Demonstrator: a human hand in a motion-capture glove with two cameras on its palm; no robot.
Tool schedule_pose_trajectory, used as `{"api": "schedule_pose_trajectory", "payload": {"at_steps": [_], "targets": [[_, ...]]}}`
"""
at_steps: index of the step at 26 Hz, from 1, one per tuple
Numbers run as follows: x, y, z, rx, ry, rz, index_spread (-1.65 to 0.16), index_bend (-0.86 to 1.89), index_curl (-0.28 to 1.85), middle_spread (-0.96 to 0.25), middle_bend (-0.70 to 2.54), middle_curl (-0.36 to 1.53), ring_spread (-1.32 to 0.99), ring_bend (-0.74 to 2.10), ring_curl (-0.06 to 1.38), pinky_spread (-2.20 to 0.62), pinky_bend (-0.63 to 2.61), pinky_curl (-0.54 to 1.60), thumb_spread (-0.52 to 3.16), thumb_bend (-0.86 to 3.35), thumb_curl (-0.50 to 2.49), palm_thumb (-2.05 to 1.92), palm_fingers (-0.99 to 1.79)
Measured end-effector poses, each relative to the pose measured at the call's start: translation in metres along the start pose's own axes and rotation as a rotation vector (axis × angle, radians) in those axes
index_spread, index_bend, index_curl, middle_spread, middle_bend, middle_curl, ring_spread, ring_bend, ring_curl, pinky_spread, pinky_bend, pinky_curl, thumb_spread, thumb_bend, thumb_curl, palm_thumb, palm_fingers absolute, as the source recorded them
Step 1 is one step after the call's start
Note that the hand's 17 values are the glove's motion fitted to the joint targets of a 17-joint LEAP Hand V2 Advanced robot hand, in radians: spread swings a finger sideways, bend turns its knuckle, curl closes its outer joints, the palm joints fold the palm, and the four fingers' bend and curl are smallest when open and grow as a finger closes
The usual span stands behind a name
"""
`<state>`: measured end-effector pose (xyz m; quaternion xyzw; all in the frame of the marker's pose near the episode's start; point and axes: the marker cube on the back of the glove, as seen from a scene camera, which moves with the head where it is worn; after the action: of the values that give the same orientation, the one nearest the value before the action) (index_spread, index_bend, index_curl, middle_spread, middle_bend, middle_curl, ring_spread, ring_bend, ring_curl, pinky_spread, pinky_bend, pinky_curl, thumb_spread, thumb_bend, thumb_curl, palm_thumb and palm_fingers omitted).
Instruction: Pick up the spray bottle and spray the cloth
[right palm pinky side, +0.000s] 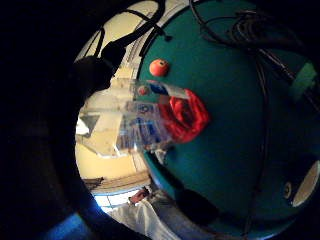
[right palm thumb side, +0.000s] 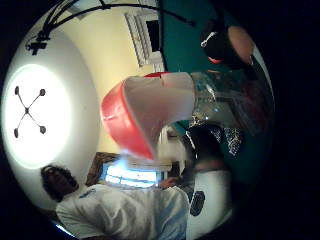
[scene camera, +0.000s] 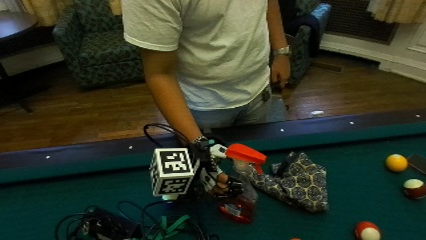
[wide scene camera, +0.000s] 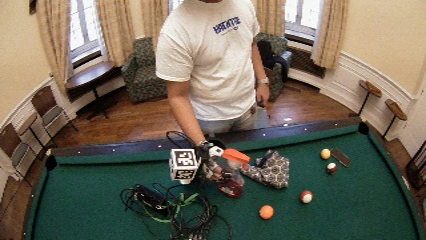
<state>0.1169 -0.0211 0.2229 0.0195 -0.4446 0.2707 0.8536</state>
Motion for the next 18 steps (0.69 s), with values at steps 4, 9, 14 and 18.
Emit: {"api": "schedule_pose_trajectory", "payload": {"at_steps": [4,9,14,18], "targets": [[-0.004,-0.011,0.006,-0.018,0.009,0.000,-0.37,0.12,0.40,-0.23,0.26,0.48,-0.21,0.47,0.43,-0.06,0.25,0.41,0.87,-0.03,0.49,0.88,0.87],[-0.008,-0.023,0.015,-0.038,0.036,-0.005,-0.37,0.11,0.37,-0.23,0.26,0.47,-0.22,0.47,0.43,-0.04,0.20,0.39,0.86,-0.04,0.47,0.86,0.88],[-0.012,-0.033,0.023,-0.044,0.063,-0.029,-0.37,0.12,0.35,-0.24,0.27,0.46,-0.23,0.46,0.42,0.00,0.16,0.37,0.84,-0.04,0.45,0.85,0.88],[-0.015,-0.040,0.030,-0.059,0.070,-0.039,-0.37,0.13,0.34,-0.24,0.28,0.46,-0.23,0.45,0.41,-0.01,0.16,0.36,0.83,-0.04,0.44,0.84,0.88]]}}
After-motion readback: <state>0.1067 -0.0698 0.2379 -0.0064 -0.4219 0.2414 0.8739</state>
